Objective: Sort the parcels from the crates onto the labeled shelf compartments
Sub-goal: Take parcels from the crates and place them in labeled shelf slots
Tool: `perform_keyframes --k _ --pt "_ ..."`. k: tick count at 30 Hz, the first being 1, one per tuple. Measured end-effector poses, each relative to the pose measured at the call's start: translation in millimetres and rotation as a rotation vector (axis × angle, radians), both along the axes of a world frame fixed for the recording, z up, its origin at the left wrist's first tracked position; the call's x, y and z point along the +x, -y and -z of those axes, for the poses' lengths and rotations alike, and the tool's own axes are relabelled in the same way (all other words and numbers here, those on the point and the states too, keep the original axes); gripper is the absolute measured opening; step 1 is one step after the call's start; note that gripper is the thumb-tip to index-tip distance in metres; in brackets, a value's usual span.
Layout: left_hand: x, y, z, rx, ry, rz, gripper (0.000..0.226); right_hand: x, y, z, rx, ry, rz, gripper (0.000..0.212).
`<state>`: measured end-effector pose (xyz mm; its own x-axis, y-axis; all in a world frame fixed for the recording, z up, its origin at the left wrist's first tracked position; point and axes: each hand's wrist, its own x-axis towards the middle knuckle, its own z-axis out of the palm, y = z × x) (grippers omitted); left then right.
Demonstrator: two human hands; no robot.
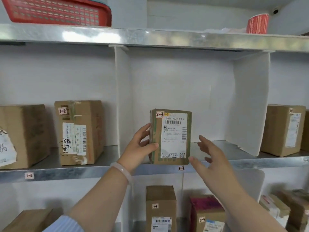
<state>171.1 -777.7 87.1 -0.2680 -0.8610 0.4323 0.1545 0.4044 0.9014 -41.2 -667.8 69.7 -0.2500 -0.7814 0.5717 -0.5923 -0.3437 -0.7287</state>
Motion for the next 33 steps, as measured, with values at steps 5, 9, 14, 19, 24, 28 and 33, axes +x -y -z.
perform_keyframes --k 5,9,14,19,24,28,33 --pt "-5 16 0 0.030 -0.026 -0.042 0.070 -11 29 -9 -0.017 -0.029 -0.062 0.067" --pt "-5 24 5 0.058 -0.021 -0.056 0.077 -17 45 -8 -0.013 -0.032 -0.118 0.068" --pt "-5 25 12 0.059 0.005 -0.072 0.098 -21 57 -4 0.036 -0.082 -0.174 0.070" --pt "-8 25 12 0.021 0.095 -0.143 0.078 -21 64 2 0.045 -0.197 -0.180 0.072" --pt "-10 22 17 0.005 0.159 -0.251 0.075 -23 68 5 0.050 -0.264 -0.177 0.074" --pt "-15 24 20 -0.028 0.202 -0.315 0.073 -24 68 7 0.058 -0.284 -0.177 0.075" --pt "-19 28 20 -0.056 0.252 -0.346 0.074 -28 66 7 0.038 -0.294 -0.185 0.075"
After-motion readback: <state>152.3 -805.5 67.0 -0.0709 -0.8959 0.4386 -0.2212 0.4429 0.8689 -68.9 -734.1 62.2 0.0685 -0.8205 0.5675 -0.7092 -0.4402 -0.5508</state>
